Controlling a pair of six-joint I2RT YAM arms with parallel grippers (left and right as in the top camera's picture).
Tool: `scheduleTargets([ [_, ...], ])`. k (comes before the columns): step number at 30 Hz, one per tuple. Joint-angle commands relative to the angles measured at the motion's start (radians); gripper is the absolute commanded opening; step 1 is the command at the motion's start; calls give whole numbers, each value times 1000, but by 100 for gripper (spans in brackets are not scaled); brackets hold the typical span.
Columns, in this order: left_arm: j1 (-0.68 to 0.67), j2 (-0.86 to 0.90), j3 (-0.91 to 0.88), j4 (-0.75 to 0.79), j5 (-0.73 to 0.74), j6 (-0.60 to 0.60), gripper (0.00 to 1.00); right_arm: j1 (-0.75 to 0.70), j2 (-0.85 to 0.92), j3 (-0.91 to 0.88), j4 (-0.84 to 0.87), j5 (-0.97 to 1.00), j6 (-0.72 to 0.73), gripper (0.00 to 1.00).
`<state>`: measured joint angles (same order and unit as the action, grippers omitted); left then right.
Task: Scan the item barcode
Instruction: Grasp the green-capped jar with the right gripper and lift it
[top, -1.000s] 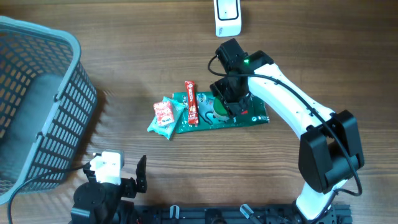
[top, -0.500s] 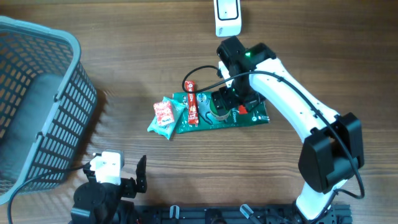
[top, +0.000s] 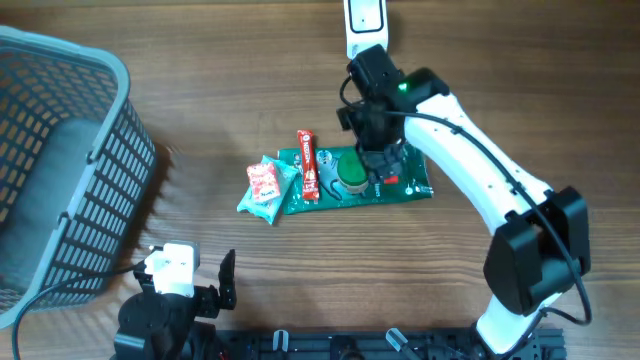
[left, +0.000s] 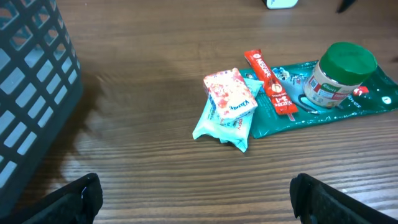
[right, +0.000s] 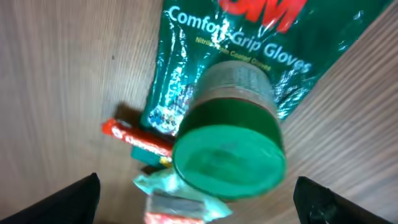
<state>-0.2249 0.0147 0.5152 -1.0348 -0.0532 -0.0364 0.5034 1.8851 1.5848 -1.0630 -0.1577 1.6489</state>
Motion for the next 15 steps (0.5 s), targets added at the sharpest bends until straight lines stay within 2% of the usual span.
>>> scheduleTargets([
  [1, 5, -6, 3, 2, 12, -2, 100, 10, -10, -118, 124, -84, 194, 100],
  [7, 5, -6, 3, 2, 12, -2, 100, 11, -9, -201, 156, -96, 181, 99],
  [9, 5, -6, 3, 2, 12, -2, 100, 11, -9, -201, 166, -74, 117, 88],
  [11, 5, -6, 3, 2, 12, -2, 100, 11, -9, -201, 167, -33, 80, 86],
  [12, 5, -6, 3, 2, 12, -2, 100, 11, -9, -201, 164, -4, 52, 80],
  [15, 5, -6, 3, 2, 11, -2, 100, 10, -10, -201, 150, 31, -6, 77],
])
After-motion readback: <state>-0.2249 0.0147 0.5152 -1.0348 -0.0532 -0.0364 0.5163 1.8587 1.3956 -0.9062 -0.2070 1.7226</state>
